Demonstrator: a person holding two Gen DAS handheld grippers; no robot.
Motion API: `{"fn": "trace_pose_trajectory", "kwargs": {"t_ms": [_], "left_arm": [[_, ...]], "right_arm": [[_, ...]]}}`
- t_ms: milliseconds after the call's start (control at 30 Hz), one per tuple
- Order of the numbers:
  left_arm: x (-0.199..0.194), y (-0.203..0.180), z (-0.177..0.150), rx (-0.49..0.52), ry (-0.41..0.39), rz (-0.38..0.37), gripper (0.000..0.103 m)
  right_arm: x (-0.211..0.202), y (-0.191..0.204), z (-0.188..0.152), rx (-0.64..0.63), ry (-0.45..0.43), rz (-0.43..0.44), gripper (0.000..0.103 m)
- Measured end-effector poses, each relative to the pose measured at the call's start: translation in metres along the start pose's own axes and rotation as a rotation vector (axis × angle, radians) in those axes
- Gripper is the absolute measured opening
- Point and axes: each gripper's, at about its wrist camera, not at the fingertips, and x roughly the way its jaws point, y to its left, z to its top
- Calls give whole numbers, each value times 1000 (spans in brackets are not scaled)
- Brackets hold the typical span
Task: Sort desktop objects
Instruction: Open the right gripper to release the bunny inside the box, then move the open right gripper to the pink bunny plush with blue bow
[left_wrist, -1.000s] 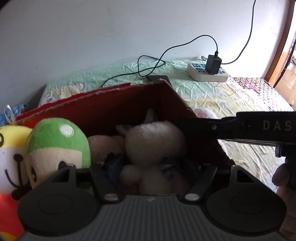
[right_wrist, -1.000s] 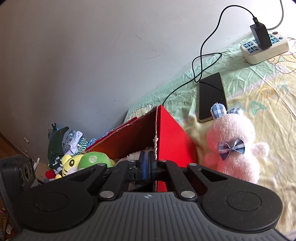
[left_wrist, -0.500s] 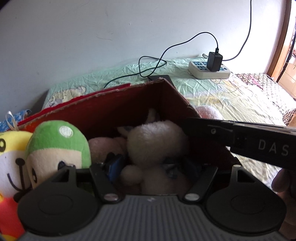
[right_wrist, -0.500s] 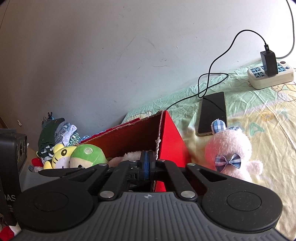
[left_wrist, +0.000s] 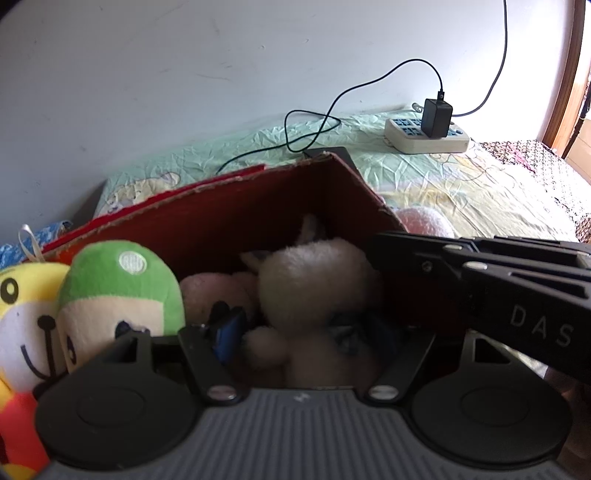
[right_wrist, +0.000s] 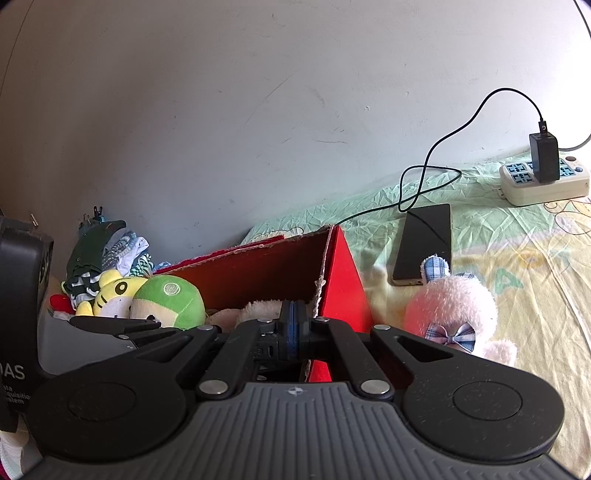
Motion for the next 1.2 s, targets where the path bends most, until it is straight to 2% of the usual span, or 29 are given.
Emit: {"fn": "trace_pose_trajectory", "kwargs": {"t_ms": [333,600,733,833,933,1000,1067,1200], "left_arm": [[1,0,0,-3,-4,17,78],[3,-6,3,9,8,88,89],[2,-2,6,-30,29,84,90],[-3,-4,10,-69,42,106,89],[-12,-13,11,-99,51,161,91],[-16,-21,10,-104,63,240,96],[-21,-27,9,-117,77,313,96],[-32,-30,9,-210,114,337,96]], "right_arm": [[0,-2,-2,-11,-10,20,0],[2,-9,3,-20,29,73,0],[3,-12,10,-25,77,115,0],[1,-18,14,21,106,167,7],[-8,-21,18,18,86,192,15],[-16,-23,21,10,71,203,15],[-24,-29,23,35,62,220,15],[-36,-45,25,87,65,231,15]]}}
